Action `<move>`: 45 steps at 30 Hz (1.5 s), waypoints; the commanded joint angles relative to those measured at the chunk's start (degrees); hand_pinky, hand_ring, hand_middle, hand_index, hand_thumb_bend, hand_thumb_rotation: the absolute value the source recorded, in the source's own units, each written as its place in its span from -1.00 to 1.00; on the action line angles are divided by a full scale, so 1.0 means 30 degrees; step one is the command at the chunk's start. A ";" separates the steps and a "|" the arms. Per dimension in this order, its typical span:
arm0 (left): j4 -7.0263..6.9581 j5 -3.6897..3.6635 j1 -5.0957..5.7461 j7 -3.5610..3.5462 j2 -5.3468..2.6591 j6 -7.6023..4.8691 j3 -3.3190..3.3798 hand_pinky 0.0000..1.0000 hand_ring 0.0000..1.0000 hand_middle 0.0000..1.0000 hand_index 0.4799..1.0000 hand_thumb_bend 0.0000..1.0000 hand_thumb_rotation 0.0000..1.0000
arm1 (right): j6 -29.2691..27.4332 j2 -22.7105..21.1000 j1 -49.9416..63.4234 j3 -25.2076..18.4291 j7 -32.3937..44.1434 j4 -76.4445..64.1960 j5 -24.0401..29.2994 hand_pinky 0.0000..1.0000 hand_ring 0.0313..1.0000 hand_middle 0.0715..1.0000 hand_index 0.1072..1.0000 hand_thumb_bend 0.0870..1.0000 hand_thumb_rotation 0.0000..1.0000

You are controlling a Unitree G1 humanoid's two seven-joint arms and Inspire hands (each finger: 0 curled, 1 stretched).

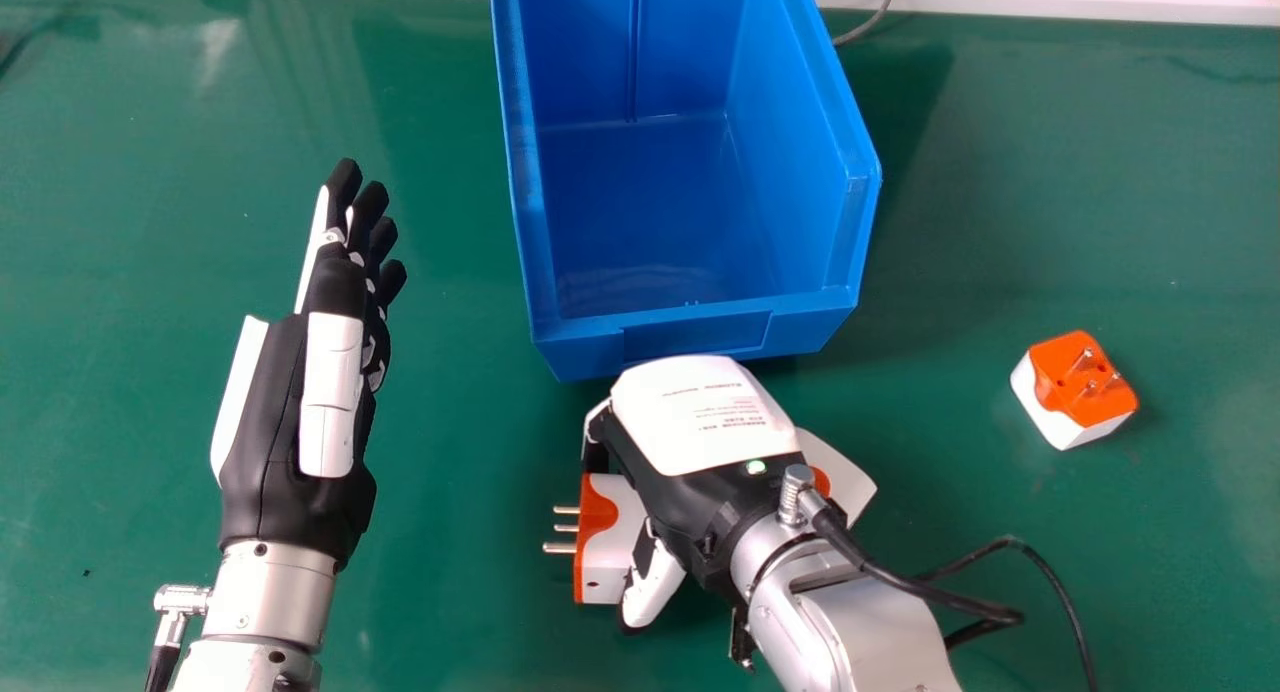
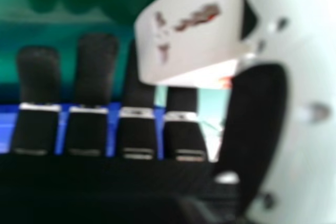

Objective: Pick all objects and put in blue box

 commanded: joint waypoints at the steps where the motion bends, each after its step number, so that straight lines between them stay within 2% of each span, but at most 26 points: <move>1: -0.0189 -0.0030 -0.0180 -0.0002 0.0039 -0.0362 0.0026 1.00 1.00 1.00 1.00 0.80 1.00 | 0.0213 0.0158 -0.0008 -0.0136 0.0268 -0.1059 -0.0554 -0.44 -0.31 -0.15 -0.03 -0.06 -1.00; 5: -0.0248 -0.0014 -0.0159 -0.0055 0.0087 -0.0346 0.0008 1.00 1.00 1.00 1.00 0.81 1.00 | 0.0456 0.0143 -0.0034 -0.0261 0.1278 -0.1661 -0.0975 -0.46 -0.32 -0.15 -0.02 -0.06 -1.00; 10: -0.0449 0.0146 -0.0107 0.0072 0.0068 -0.0222 -0.0047 1.00 1.00 1.00 1.00 0.80 1.00 | 0.0607 -0.0007 0.0140 -0.0645 0.1807 -0.2606 -0.1270 -0.47 -0.33 -0.15 -0.02 -0.07 -1.00; 14: -0.0348 -0.0005 -0.0185 -0.0016 0.0102 -0.0204 -0.0044 1.00 1.00 1.00 1.00 0.80 1.00 | 0.0822 0.0000 0.0450 -0.1090 0.2324 -0.3571 -0.1720 -0.49 -0.34 -0.15 -0.01 -0.07 -1.00; 18: -0.0453 0.0026 -0.0133 0.0053 0.0085 -0.0112 -0.0070 1.00 1.00 1.00 1.00 0.80 1.00 | 0.0846 -0.0127 0.0580 -0.1481 0.3570 -0.4690 -0.2379 -0.51 -0.34 -0.16 -0.01 -0.08 -1.00; 23: -0.0354 0.0116 -0.0189 0.0125 0.0057 -0.0248 -0.0077 1.00 1.00 1.00 1.00 0.80 1.00 | 0.0714 0.0098 0.0791 -0.2142 0.4259 -0.5532 -0.2523 -0.52 -0.35 -0.16 -0.01 -0.08 -1.00; 25: -0.0383 0.0192 -0.0181 0.0056 0.0176 -0.0157 -0.0108 1.00 1.00 1.00 1.00 0.80 1.00 | 0.0671 0.0136 0.0823 -0.2347 0.4427 -0.5772 -0.2592 -0.52 -0.35 -0.16 -0.01 -0.08 -1.00; 27: -0.0484 0.0088 -0.0141 0.0039 0.0155 -0.0006 -0.0108 1.00 1.00 1.00 1.00 0.80 1.00 | 0.0644 0.0184 0.0854 -0.2566 0.4597 -0.6027 -0.2654 -0.52 -0.35 -0.16 -0.01 -0.08 -1.00; 31: -0.0317 0.0341 -0.0202 0.0315 0.0006 -0.0297 -0.0078 1.00 1.00 1.00 1.00 0.79 1.00 | 0.0627 0.0218 0.0716 -0.2987 0.5368 -0.6567 -0.2941 -0.54 -0.33 -0.14 -0.03 -0.08 -1.00; 33: -0.0317 0.0380 -0.0179 0.0343 -0.0019 -0.0372 -0.0095 1.00 1.00 1.00 1.00 0.78 1.00 | 0.0551 0.0285 0.0720 -0.3220 0.5613 -0.6817 -0.2963 -0.55 -0.32 -0.12 -0.06 -0.07 -1.00; 36: -0.0445 0.0346 -0.0116 0.0306 0.0034 -0.0212 -0.0152 1.00 1.00 1.00 1.00 0.78 1.00 | 0.0389 0.0302 0.0760 -0.3583 0.5580 -0.7144 -0.2867 -0.55 -0.32 -0.12 -0.06 -0.07 -1.00; 41: -0.0409 0.0191 -0.0125 0.0216 0.0054 -0.0131 -0.0150 1.00 1.00 1.00 1.00 0.78 1.00 | 0.0266 0.0596 0.0936 -0.4191 0.5092 -0.7713 -0.2660 -0.54 -0.32 -0.13 -0.04 -0.07 -1.00; 43: -0.0332 0.0192 -0.0150 0.0239 0.0014 -0.0228 -0.0134 1.00 1.00 1.00 1.00 0.77 1.00 | 0.0004 0.0637 0.1076 -0.4463 0.4578 -0.8034 -0.2397 -0.53 -0.32 -0.12 -0.04 -0.08 -1.00; 45: -0.0265 0.0296 -0.0174 0.0277 0.0016 -0.0330 -0.0133 1.00 1.00 1.00 1.00 0.77 1.00 | -0.0198 0.0705 0.1148 -0.4734 0.4222 -0.8331 -0.2226 -0.53 -0.32 -0.12 -0.04 -0.08 -1.00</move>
